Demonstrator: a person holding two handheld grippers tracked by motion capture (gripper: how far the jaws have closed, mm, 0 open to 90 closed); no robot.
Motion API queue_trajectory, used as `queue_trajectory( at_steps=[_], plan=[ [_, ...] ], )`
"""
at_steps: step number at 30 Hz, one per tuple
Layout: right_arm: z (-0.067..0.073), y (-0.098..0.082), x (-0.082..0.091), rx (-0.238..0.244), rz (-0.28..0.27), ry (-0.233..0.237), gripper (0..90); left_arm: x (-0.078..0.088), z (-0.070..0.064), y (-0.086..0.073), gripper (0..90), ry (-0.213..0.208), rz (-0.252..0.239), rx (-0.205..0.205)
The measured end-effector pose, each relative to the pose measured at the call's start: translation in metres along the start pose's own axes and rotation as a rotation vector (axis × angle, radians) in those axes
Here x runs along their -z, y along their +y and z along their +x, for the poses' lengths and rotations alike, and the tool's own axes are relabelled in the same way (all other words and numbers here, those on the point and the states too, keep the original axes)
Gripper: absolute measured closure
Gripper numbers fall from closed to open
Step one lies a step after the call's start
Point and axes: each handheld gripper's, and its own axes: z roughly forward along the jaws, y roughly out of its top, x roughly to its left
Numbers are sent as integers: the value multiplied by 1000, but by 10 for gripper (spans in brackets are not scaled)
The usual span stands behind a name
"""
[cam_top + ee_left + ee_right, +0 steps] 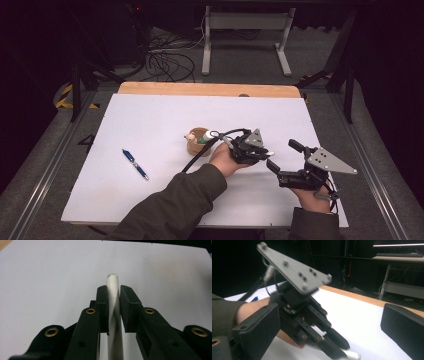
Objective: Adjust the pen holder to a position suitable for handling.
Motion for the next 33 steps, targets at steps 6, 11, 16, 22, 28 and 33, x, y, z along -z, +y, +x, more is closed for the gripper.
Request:
queue_trajectory(
  at_steps=[6, 11, 16, 22, 28, 33],
  plan=[
    [6, 0, -3, 17, -21, -33, 75, 28, -4, -6, 782, 34, -50, 37],
    [4, 0, -2, -28, -48, -70, 100, 50, -6, -10, 782, 53, -104, 71],
    [8, -3, -9, -42, -24, -47, 133, 66, -5, -19, 781, 62, -164, 117],
    [19, -6, -25, -54, 7, -17, 199, 82, -5, -30, 782, 77, -216, 156],
    [32, -13, -43, -69, 51, 33, 296, 98, -7, -38, 782, 90, -251, 165],
    [46, -19, -59, -88, 75, 90, 360, 107, -10, -43, 782, 91, -281, 176]
  ],
)
